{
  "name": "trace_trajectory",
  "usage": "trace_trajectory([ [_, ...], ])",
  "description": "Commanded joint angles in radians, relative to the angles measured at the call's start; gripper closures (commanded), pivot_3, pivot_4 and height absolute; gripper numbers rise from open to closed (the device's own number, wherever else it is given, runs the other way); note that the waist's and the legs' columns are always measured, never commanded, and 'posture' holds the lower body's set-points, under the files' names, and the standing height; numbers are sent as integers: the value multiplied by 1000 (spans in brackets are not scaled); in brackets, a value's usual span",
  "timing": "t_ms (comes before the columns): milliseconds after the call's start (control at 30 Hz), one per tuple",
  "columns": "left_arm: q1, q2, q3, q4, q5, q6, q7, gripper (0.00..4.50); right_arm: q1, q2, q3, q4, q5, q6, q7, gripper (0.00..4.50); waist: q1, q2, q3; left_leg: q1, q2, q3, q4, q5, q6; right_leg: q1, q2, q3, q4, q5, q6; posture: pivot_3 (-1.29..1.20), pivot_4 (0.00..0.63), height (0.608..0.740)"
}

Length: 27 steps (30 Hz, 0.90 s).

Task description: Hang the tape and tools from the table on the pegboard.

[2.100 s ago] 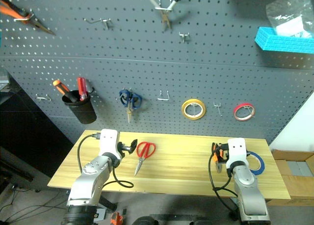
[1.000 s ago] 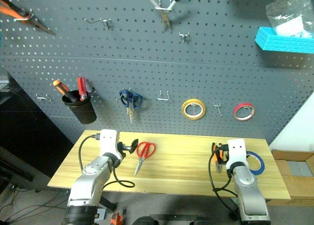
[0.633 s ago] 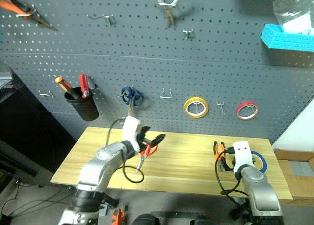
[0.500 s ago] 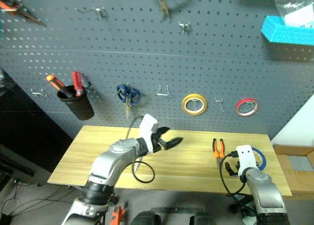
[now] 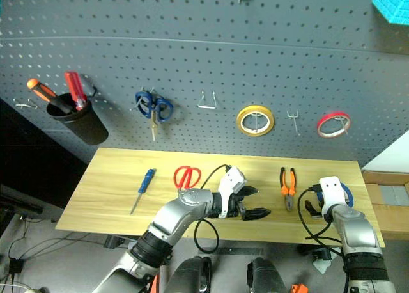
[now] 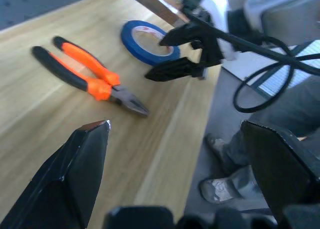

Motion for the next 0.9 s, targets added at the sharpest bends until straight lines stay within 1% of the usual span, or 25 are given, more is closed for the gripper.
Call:
trace_trajectory([
  [33,19,-19,-33,-60,1,-10,-7,25,-35,-6,-65,69,22,-14,-17,0,1,0,5,0,0,0,0,0,0,0,0,0,0,0,0,102,303,740],
  [133,42,-7,-40,-100,-5,5,-7,25,-57,-7,-88,119,31,-17,-28,0,1,1,8,0,0,0,0,0,0,0,0,0,0,0,0,104,304,740],
  [300,62,3,-45,-128,-3,15,-4,25,-83,9,-138,186,78,30,-27,0,1,0,13,0,0,0,0,0,0,0,0,0,0,0,1,108,295,740],
  [400,56,-10,-25,-125,-13,26,8,25,-93,23,-149,203,113,30,4,0,2,-1,13,0,0,0,0,0,0,0,0,-1,0,0,1,117,290,740],
  [500,48,-28,-2,-132,-29,52,24,25,-91,33,-132,191,155,54,74,0,2,-2,14,1,0,0,0,0,0,0,0,-1,0,-1,1,118,283,740],
  [567,46,-30,0,-135,-29,57,26,25,-86,35,-124,183,162,56,94,0,2,-3,15,1,1,0,0,0,-1,0,0,-1,0,-1,2,120,279,740],
  [600,44,-31,1,-136,-29,58,28,0,-83,37,-121,180,167,52,104,394,2,-3,15,1,1,0,0,0,-1,0,0,-1,0,-1,2,124,275,740],
  [633,43,-32,2,-136,-29,59,30,0,-81,37,-119,179,170,49,111,586,2,-3,15,1,1,0,0,0,-1,0,0,-1,0,-1,2,124,275,740],
  [700,40,-39,10,-140,-34,67,40,0,-74,36,-109,172,168,39,118,1183,3,-3,15,1,1,0,0,0,-1,0,0,-1,0,-1,2,127,266,740],
  [900,42,-33,14,-146,-37,70,44,0,-76,36,-98,188,150,3,106,3192,4,-3,15,1,1,0,-1,0,-2,0,0,-1,0,-1,2,130,265,740],
])
